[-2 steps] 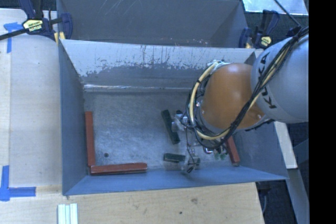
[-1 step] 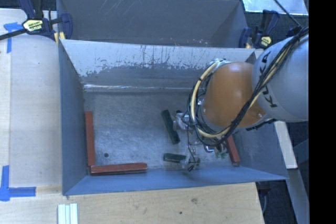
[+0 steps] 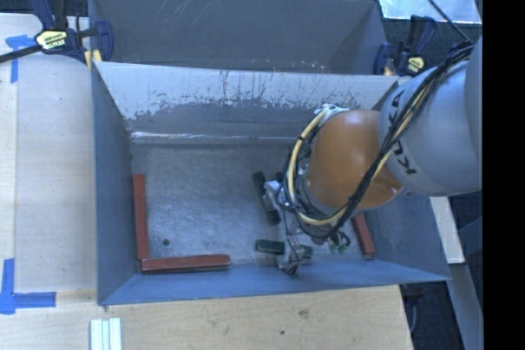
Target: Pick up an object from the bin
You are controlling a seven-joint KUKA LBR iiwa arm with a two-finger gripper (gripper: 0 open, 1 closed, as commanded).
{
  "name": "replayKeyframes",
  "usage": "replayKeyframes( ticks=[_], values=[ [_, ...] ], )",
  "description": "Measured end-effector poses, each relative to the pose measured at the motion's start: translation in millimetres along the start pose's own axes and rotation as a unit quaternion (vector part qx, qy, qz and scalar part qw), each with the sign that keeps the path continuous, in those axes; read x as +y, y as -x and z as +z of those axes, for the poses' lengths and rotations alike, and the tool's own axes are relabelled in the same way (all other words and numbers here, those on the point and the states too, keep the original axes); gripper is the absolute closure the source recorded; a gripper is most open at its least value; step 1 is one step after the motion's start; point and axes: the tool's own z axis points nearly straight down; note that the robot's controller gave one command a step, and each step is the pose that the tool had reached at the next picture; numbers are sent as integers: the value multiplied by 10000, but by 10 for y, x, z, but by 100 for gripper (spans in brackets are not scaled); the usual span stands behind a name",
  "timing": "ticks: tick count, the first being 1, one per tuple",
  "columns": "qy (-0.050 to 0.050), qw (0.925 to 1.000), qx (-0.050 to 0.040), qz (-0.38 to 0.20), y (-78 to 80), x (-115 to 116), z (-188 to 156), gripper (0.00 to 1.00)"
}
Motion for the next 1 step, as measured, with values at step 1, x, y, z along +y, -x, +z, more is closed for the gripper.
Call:
replayKeyframes(
  ticks=[1],
  values=[
    [2,10000,15,13,19,-6,-11,0]
  ],
)
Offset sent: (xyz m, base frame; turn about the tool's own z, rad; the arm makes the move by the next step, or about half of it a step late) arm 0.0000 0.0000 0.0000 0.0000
